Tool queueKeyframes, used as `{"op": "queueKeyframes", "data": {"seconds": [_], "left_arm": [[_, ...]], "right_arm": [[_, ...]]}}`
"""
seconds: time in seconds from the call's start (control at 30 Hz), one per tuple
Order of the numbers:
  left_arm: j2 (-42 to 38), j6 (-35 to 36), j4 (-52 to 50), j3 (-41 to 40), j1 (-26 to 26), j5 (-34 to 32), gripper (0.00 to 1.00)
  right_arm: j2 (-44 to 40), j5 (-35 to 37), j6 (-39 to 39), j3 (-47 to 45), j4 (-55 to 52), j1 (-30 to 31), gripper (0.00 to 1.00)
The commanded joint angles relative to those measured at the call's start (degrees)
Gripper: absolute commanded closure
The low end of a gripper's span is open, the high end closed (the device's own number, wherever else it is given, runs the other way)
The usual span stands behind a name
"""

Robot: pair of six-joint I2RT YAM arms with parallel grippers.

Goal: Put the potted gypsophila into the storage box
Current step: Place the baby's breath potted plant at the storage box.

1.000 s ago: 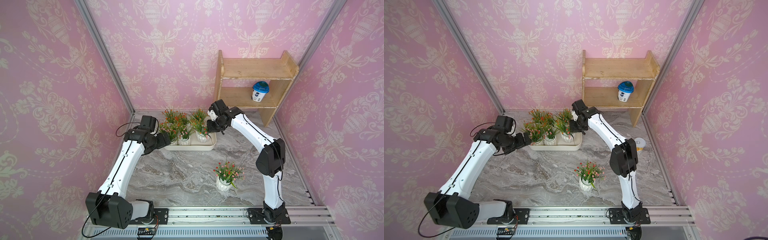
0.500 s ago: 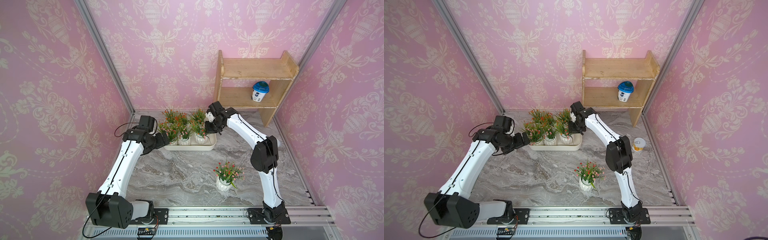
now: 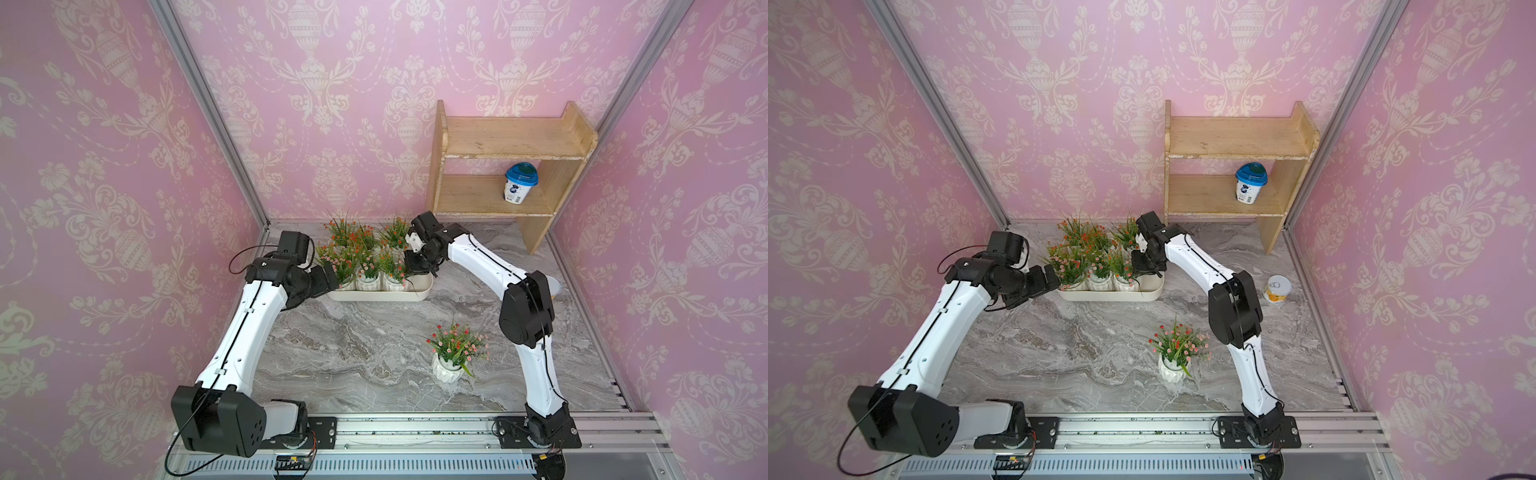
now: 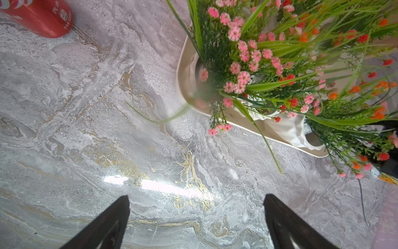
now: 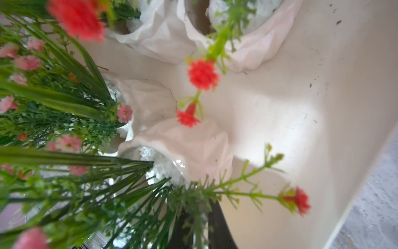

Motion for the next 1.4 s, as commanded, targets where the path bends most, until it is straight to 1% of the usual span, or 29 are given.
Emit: {"op": "queueKeyframes", "data": {"seconds": [0.0, 0.57, 1.0, 1.17, 1.37], "left_arm": [[-0.36, 0.69, -1.46, -0.27, 0.53, 1.1, 0.01], [-0.45, 0.6, -1.18, -0.63, 0.47, 1.37, 0.01], [-0.45, 0.44, -1.06, -0.63, 0.46, 1.46, 0.01], [-0.71, 0.36, -1.29, -0.54, 0.48, 1.38, 0.01], [-1.01, 0.28, -1.52, -0.28, 0.47, 1.37, 0.01]], "right_arm": [[1.2, -2.38, 1.53, -0.23, 3.16, 0.7, 1.0], [2.46, -1.84, 1.71, -2.74, 4.19, 1.0, 1.0], [-0.76, 0.83, 1.53, -1.97, 2.2, 0.99, 0.73], [-2.27, 2.53, 0.97, -0.32, 0.76, 1.0, 0.69], [-4.15, 5.49, 0.07, 1.03, -1.29, 0.48, 0.68]]}}
